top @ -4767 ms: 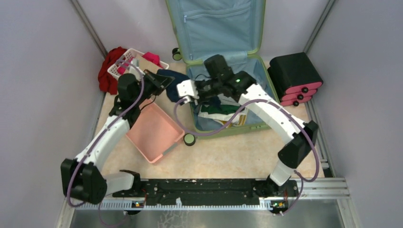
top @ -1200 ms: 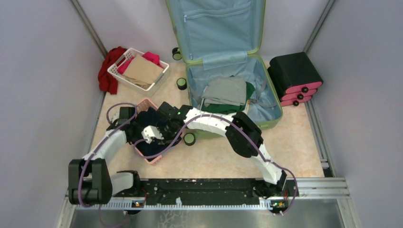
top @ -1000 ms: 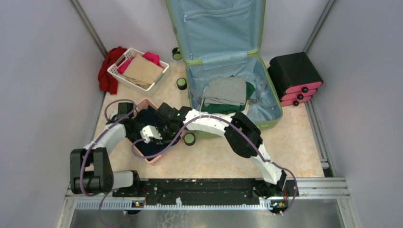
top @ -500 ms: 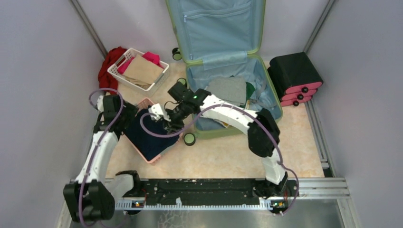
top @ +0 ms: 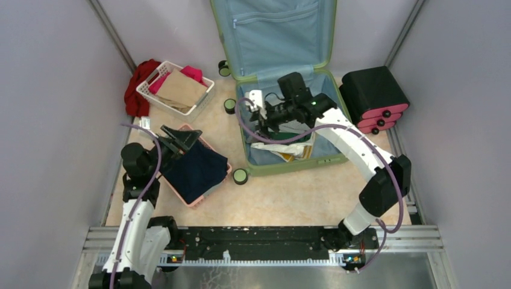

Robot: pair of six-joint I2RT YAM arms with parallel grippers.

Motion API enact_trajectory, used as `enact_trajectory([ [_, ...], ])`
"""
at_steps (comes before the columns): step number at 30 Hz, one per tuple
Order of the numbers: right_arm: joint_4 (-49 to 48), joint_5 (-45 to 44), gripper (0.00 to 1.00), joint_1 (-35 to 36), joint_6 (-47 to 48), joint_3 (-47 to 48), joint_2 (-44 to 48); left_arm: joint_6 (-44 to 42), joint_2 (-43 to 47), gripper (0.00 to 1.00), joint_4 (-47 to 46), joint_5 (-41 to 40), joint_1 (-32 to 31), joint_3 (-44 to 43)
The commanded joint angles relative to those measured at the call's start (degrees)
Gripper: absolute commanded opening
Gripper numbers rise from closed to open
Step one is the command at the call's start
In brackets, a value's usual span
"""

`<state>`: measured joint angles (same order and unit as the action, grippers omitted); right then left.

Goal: Open, take out, and arrange the luggage

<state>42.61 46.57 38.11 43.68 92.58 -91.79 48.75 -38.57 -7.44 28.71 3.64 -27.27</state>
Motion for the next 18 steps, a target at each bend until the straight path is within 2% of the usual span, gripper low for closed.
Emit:
enact_trajectory([
  [1, -7.66, -7.23, 0.77, -6.08, -3.00, -5.00, 3.44, 7.25, -2.61, 0.99, -19.39, 16.79, 0.21, 2.04],
  [6, -13.59, -17.54, 0.87, -7.19, -0.96, -10.04, 2.75, 11.92, -7.49, 0.97, -23.82, 22.28, -0.90, 2.76],
  [12, -13.98, -22.82, 0.88, -7.26, 0.95, -8.47, -3.18, 12.06, -6.23, 0.97, -23.72, 20.65, -1.62, 5.17],
  [18, -13.06, -23.52, 0.87, -7.27, 2.02, -5.45, -8.23, 12.54, -4.82, 0.97, -23.23, 20.29, -1.58, 7.47],
])
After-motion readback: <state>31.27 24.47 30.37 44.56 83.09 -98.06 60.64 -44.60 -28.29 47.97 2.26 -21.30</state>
